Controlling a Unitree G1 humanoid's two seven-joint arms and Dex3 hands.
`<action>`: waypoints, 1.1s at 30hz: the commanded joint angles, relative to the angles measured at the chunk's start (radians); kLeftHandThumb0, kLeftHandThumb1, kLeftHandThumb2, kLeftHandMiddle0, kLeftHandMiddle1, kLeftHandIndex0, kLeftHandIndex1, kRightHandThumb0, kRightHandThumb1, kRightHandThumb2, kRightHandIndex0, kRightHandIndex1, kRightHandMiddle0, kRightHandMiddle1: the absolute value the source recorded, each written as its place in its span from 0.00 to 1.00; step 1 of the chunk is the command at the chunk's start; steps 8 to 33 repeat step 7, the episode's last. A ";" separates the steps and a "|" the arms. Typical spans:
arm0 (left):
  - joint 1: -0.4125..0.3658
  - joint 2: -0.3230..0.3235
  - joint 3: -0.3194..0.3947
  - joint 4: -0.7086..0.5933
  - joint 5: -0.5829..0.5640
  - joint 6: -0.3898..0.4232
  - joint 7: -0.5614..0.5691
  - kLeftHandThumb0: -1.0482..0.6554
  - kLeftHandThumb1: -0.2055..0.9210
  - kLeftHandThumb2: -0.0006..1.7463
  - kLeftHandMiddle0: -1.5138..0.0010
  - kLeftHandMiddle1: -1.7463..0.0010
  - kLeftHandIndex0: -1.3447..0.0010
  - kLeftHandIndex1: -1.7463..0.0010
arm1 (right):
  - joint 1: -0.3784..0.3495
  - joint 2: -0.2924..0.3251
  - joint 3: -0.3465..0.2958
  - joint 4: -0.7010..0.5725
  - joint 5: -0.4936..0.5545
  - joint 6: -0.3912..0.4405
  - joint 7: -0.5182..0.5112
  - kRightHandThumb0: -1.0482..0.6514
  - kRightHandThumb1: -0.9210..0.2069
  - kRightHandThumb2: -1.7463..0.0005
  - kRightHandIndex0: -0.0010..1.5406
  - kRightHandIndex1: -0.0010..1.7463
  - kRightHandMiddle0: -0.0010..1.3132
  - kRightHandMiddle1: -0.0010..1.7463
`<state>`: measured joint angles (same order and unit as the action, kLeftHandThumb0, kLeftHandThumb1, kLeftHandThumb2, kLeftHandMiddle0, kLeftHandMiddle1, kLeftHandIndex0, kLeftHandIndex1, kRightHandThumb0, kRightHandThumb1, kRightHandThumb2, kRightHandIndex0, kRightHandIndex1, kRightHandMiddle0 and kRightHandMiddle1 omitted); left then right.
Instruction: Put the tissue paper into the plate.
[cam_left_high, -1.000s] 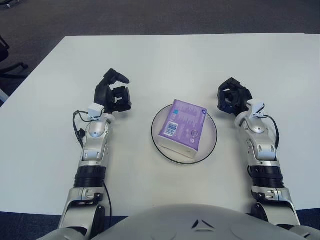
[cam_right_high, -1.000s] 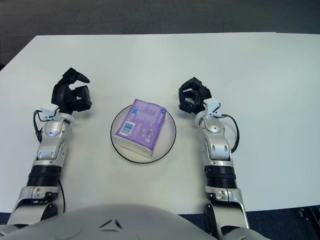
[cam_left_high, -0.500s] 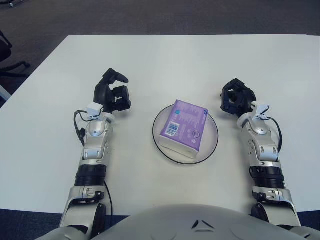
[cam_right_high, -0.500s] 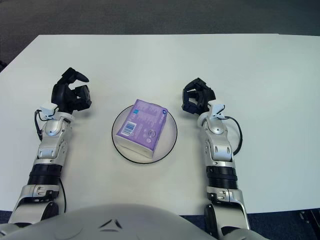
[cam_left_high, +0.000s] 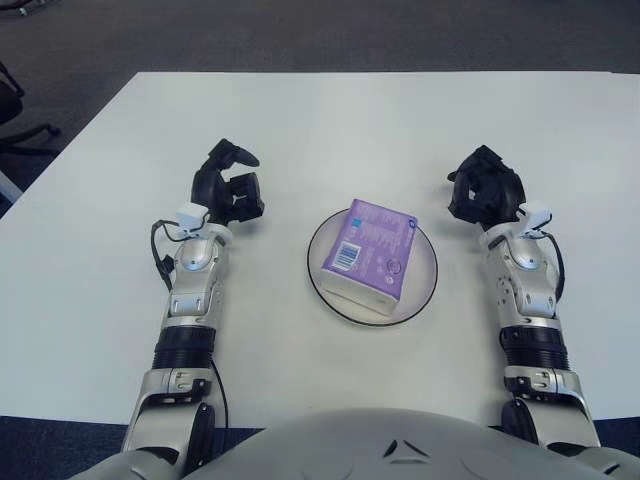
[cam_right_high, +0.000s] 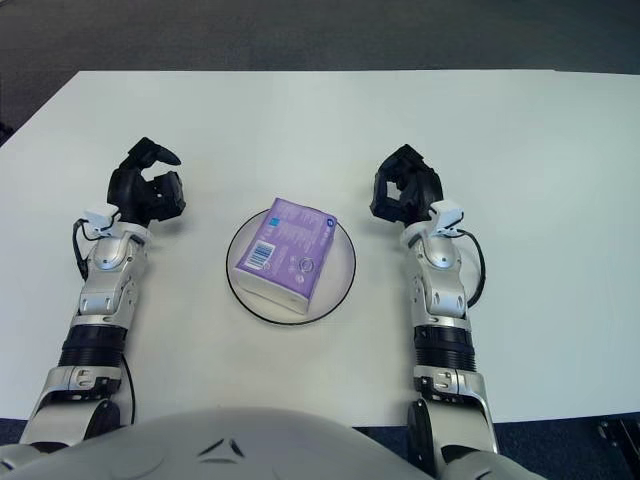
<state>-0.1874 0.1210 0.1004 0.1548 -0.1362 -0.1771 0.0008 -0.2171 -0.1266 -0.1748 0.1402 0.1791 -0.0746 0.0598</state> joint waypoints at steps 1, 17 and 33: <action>0.124 -0.057 -0.006 0.104 -0.003 0.026 -0.003 0.35 0.56 0.67 0.15 0.00 0.61 0.00 | 0.148 0.079 -0.012 0.109 0.017 -0.044 -0.007 0.33 0.53 0.25 0.85 1.00 0.47 1.00; 0.121 -0.058 -0.002 0.116 -0.009 0.029 -0.011 0.36 0.57 0.67 0.15 0.00 0.61 0.00 | 0.141 0.078 -0.014 0.132 0.011 -0.080 -0.019 0.33 0.54 0.25 0.85 1.00 0.47 1.00; 0.121 -0.058 -0.002 0.116 -0.009 0.029 -0.011 0.36 0.57 0.67 0.15 0.00 0.61 0.00 | 0.141 0.078 -0.014 0.132 0.011 -0.080 -0.019 0.33 0.54 0.25 0.85 1.00 0.47 1.00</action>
